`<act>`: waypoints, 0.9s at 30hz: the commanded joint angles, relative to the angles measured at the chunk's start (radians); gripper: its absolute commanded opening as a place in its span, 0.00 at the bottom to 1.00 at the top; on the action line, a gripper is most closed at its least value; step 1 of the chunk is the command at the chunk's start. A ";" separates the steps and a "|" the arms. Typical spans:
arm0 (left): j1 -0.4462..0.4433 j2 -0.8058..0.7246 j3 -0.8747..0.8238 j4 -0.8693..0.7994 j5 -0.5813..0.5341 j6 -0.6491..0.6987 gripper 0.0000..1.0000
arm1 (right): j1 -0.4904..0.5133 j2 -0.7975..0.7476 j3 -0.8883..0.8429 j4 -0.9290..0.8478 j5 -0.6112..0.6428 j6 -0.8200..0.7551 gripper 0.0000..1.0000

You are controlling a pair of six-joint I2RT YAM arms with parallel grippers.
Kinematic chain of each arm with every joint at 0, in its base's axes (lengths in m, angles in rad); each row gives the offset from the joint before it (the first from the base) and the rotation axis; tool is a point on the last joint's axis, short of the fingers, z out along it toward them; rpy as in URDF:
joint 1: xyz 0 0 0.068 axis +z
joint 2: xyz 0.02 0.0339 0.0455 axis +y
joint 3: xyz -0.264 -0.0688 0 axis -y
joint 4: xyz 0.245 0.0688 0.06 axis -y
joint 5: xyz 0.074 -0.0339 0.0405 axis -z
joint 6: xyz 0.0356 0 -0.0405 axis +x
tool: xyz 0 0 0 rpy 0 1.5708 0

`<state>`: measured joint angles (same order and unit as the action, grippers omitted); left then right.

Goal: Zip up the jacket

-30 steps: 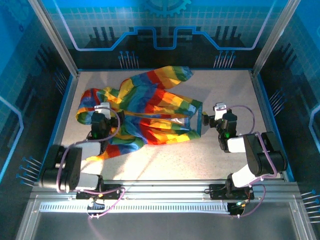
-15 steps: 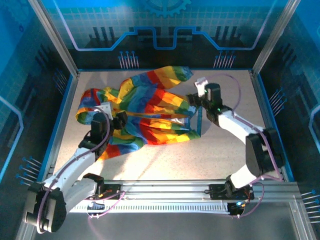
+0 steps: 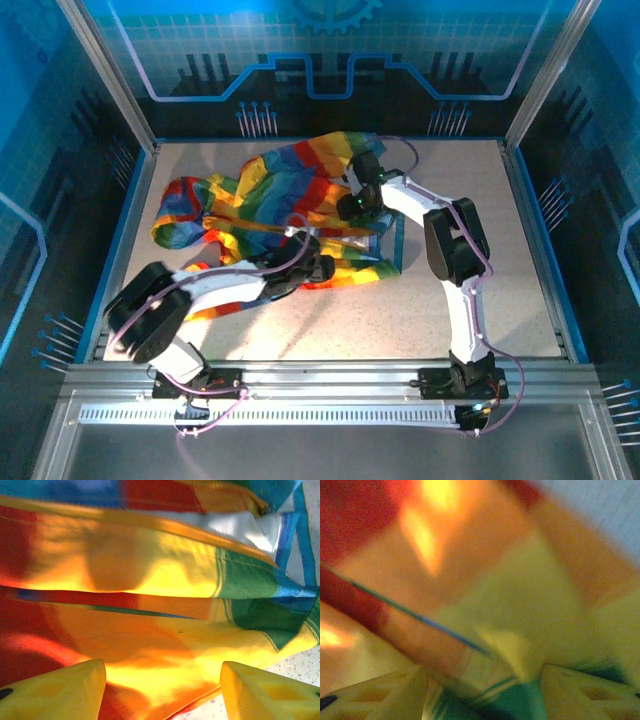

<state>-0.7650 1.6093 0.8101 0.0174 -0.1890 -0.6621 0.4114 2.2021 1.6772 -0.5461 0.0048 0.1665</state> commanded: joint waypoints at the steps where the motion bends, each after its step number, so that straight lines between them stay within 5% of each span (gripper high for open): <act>1: -0.013 0.088 0.048 -0.036 0.017 -0.094 0.62 | -0.014 -0.032 -0.075 -0.137 -0.056 0.052 0.63; 7: 0.000 0.130 0.110 -0.234 -0.131 -0.147 0.64 | -0.025 -0.096 -0.250 -0.195 -0.073 0.056 0.65; 12: 0.098 0.082 0.081 -0.341 -0.174 -0.146 0.65 | 0.010 -0.200 -0.460 -0.120 -0.144 0.104 0.63; 18: 0.277 0.040 -0.011 -0.224 -0.066 -0.118 0.67 | 0.162 -0.302 -0.665 0.009 -0.225 0.234 0.62; 27: 0.292 0.336 0.343 -0.263 0.079 0.012 0.65 | 0.413 -0.361 -0.686 0.160 -0.253 0.419 0.56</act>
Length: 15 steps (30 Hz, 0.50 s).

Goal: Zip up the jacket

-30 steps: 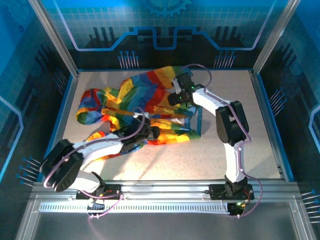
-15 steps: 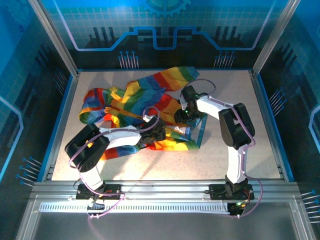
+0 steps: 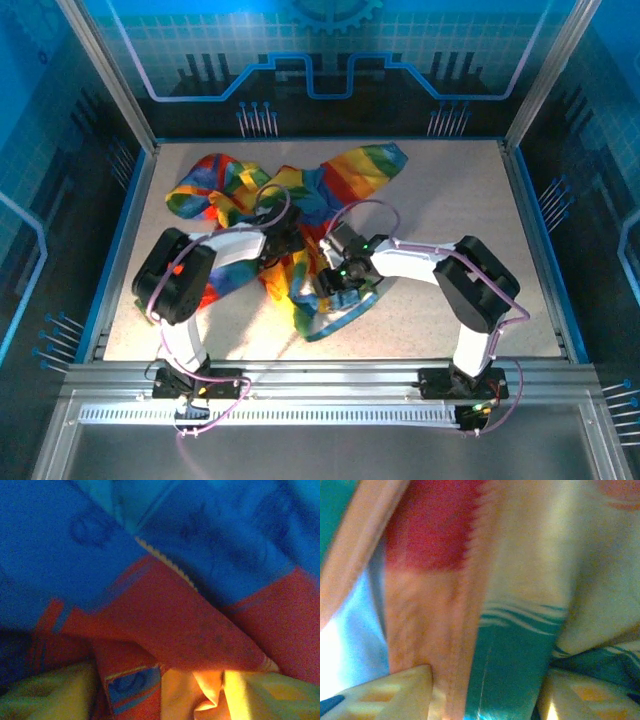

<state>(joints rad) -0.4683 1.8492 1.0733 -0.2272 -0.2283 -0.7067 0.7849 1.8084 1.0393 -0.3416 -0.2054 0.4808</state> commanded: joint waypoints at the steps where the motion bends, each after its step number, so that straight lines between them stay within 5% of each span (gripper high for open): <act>1: -0.006 0.127 0.123 -0.015 0.153 0.071 0.64 | 0.053 0.025 -0.049 -0.036 -0.042 0.116 0.55; 7: -0.044 0.183 0.263 -0.050 0.239 0.171 0.56 | 0.056 -0.078 -0.090 -0.035 0.028 0.166 0.51; 15: -0.012 -0.043 0.194 -0.164 0.200 0.282 0.62 | -0.064 -0.279 -0.089 -0.114 0.071 0.148 0.56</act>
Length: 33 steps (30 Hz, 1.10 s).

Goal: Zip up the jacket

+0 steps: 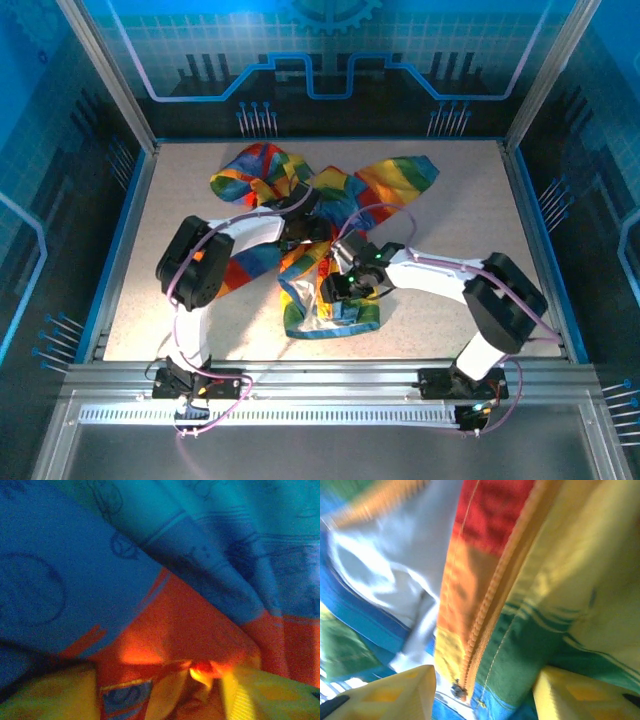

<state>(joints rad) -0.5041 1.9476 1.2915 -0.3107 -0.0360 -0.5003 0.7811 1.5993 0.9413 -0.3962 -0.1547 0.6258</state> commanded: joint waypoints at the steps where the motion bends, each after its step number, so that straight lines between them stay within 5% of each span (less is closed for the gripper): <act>1: 0.032 -0.178 -0.040 -0.097 0.008 0.083 0.62 | -0.078 -0.083 0.015 -0.067 0.012 -0.006 0.56; 14: 0.050 -0.594 -0.441 -0.158 0.096 0.184 0.56 | -0.141 0.057 0.049 -0.043 -0.029 -0.087 0.36; 20: -0.033 -0.529 -0.361 -0.248 0.032 0.277 0.52 | -0.146 0.089 0.000 0.004 -0.014 -0.081 0.23; 26: -0.147 -0.341 -0.232 -0.336 -0.113 0.340 0.57 | -0.148 0.053 -0.085 0.066 -0.014 -0.033 0.21; 28: -0.169 -0.285 -0.192 -0.367 -0.137 0.348 0.47 | -0.152 0.045 -0.117 0.077 -0.015 -0.025 0.21; 33: -0.212 -0.256 -0.139 -0.415 -0.174 0.336 0.03 | -0.157 0.038 -0.174 0.096 -0.017 -0.018 0.21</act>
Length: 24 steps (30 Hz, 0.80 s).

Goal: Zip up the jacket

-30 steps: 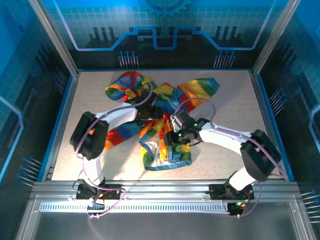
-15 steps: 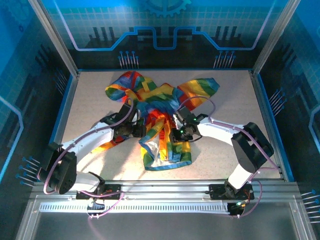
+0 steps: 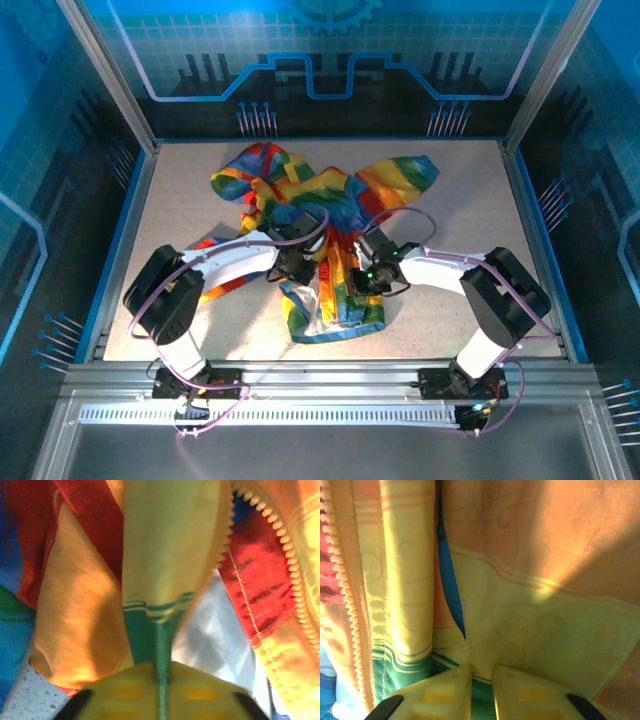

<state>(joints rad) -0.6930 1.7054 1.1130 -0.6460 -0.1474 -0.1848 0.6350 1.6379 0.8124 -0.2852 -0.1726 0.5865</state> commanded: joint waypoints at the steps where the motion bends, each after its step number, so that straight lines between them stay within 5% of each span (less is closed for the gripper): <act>1: -0.028 -0.036 0.031 -0.072 -0.067 0.016 0.00 | -0.011 0.000 -0.051 -0.012 0.001 0.020 0.21; 7: -0.018 -0.204 -0.001 -0.070 -0.024 -0.053 0.00 | -0.021 0.026 -0.041 -0.027 -0.022 0.009 0.21; 12: 0.037 -0.320 -0.038 -0.030 0.143 -0.153 0.00 | -0.023 0.026 -0.036 -0.021 -0.027 0.004 0.21; 18: 0.074 -0.370 -0.236 0.305 0.410 -0.424 0.00 | -0.025 0.005 -0.056 0.012 -0.046 0.038 0.21; 24: 0.081 -0.324 -0.345 0.515 0.503 -0.600 0.00 | -0.026 -0.166 -0.084 0.008 -0.017 0.052 0.30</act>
<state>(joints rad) -0.6216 1.3621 0.7975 -0.3183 0.2287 -0.6281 0.6186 1.5734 0.7479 -0.2337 -0.2138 0.6186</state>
